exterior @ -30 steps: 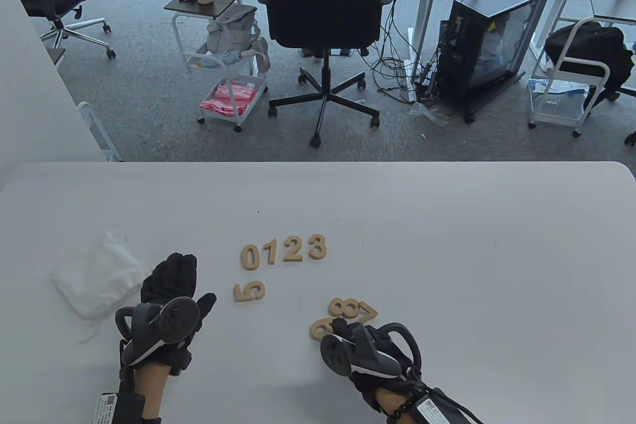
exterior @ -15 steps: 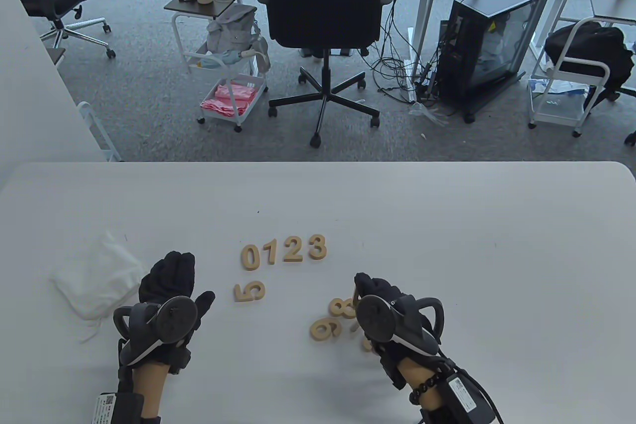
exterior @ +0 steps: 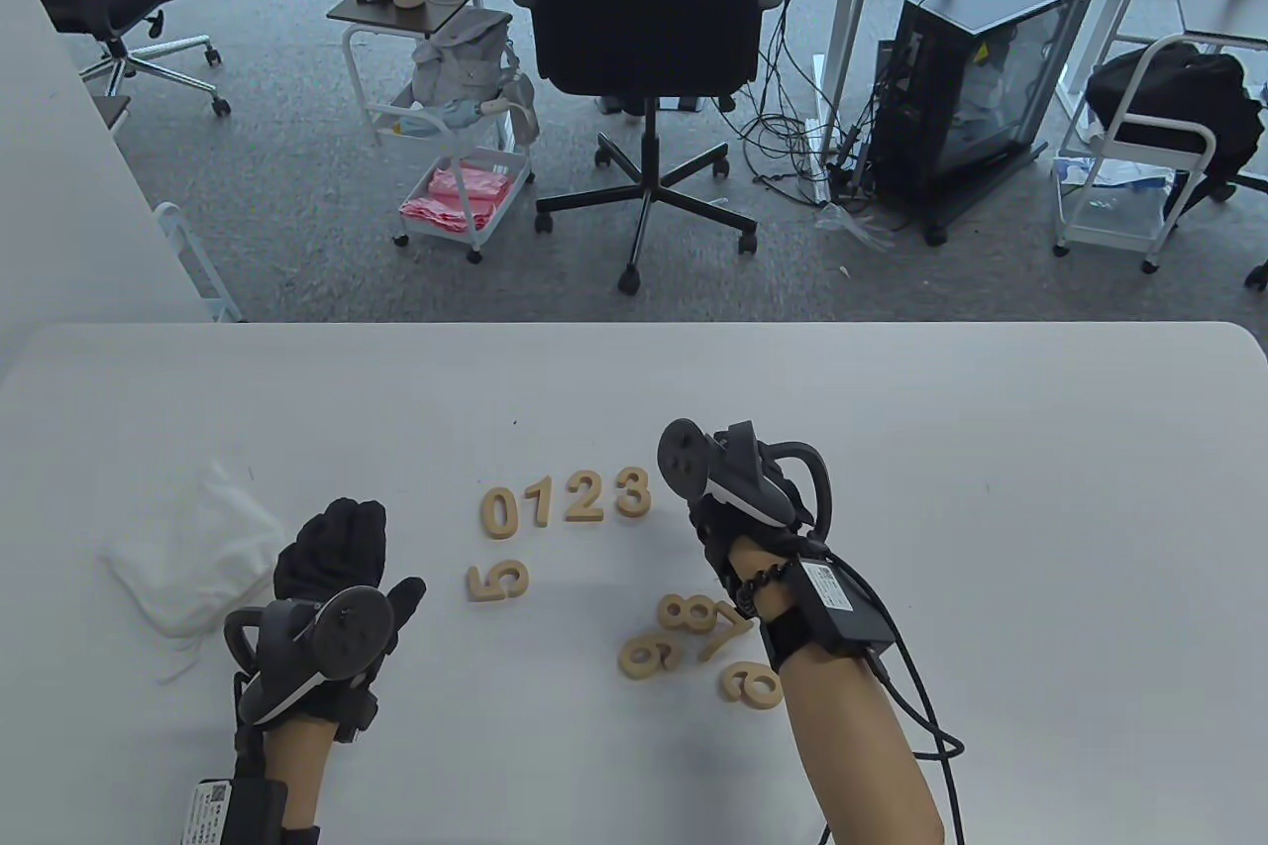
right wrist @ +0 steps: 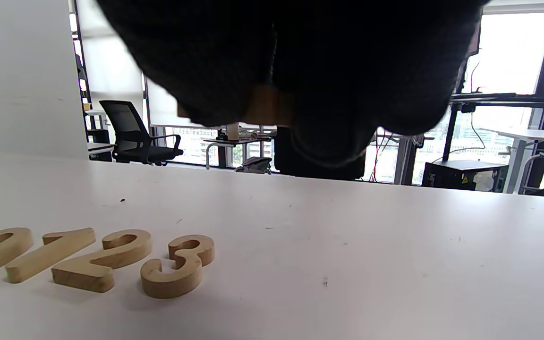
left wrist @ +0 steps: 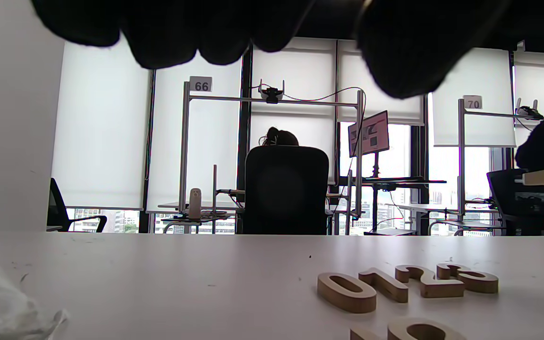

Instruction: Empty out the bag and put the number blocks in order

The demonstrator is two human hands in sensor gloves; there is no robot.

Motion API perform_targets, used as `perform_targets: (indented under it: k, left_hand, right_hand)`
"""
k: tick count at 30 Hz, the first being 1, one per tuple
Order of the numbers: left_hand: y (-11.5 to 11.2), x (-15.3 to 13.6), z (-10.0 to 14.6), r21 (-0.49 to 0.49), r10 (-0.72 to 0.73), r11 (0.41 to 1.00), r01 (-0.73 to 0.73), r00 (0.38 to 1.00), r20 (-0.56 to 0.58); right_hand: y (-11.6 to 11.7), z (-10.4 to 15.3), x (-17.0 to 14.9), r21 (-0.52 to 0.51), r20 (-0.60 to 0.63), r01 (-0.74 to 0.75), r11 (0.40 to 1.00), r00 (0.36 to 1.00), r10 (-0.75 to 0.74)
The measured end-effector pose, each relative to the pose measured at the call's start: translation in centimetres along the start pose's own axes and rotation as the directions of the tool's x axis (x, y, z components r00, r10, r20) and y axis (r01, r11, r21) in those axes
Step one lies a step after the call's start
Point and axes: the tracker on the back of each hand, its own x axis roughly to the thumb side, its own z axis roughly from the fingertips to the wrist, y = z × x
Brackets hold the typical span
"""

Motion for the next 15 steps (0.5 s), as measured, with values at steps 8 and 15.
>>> perform_targets:
  k: [8,15]
  left_hand:
    - [0.0,0.0,0.0,-0.003,0.002,1.0,-0.002,1.0,-0.004]
    - [0.1,0.0,0.0,-0.003,0.002,1.0,-0.002,1.0,-0.004]
  right_hand:
    - [4.6,-4.0,0.7,0.112,-0.073,-0.057,0.992,0.995,0.065]
    - [6.9,-5.4,0.7,0.17,-0.107,-0.079,0.982,0.989,0.098]
